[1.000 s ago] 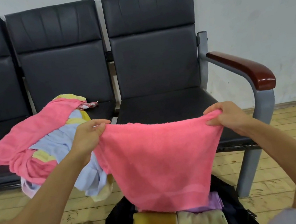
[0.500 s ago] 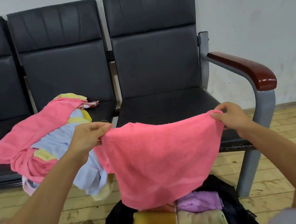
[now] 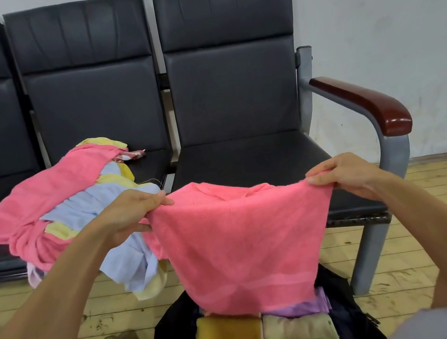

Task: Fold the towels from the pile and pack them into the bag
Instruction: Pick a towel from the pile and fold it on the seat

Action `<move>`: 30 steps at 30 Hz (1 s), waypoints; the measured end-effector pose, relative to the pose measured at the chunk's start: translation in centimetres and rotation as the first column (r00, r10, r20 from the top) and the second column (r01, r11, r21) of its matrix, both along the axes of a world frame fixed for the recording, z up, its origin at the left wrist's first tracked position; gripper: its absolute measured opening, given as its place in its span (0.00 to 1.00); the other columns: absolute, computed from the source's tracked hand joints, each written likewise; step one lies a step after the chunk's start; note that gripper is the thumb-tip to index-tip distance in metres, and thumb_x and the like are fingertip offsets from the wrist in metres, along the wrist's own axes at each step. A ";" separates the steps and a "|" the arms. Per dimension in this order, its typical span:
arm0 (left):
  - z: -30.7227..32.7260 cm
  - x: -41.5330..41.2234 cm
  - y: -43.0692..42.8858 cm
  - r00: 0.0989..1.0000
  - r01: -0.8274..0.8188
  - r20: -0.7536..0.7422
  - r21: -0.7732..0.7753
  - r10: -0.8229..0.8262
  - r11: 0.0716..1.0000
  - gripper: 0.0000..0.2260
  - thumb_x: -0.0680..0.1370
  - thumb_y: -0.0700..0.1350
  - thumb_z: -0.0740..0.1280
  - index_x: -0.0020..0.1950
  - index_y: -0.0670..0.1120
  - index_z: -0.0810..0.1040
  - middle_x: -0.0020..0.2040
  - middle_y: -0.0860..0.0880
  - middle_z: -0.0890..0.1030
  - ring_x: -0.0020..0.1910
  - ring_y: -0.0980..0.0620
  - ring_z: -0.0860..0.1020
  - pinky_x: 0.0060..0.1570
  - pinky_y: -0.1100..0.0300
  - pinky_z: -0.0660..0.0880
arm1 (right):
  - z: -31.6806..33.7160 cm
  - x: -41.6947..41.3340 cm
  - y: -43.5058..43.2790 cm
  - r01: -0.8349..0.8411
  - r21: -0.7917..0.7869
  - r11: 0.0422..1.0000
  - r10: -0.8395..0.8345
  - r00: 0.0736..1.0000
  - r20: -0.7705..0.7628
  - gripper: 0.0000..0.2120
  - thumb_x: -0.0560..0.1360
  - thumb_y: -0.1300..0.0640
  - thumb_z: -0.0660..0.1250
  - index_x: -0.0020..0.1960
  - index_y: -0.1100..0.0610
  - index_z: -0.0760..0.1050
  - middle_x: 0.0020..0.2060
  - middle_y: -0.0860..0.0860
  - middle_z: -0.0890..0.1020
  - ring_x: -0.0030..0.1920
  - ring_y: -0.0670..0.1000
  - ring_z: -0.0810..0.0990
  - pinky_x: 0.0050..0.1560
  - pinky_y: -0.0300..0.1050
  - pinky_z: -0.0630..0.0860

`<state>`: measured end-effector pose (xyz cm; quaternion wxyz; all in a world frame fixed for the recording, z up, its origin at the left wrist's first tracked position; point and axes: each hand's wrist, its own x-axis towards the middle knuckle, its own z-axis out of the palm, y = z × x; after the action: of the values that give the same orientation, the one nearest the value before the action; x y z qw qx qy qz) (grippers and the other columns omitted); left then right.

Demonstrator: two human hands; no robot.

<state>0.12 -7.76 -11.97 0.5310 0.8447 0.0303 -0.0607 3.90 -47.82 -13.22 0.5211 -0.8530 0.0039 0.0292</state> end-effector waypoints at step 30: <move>-5.9 4.5 -5.7 0.953 0.107 0.110 0.750 -0.282 0.653 0.15 0.84 0.42 0.54 0.37 0.45 0.67 0.48 0.39 0.78 0.50 0.40 0.74 0.40 0.56 0.59 | -5.0 2.7 8.7 -0.234 -0.595 0.769 0.377 0.917 0.127 0.10 0.82 0.62 0.55 0.58 0.62 0.74 0.54 0.57 0.80 0.55 0.58 0.78 0.55 0.52 0.72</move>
<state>4.60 -13.44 -17.83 0.1361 0.9859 -0.0969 -0.0079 6.61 -39.11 -18.27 0.2279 -0.9549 -0.1901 0.0090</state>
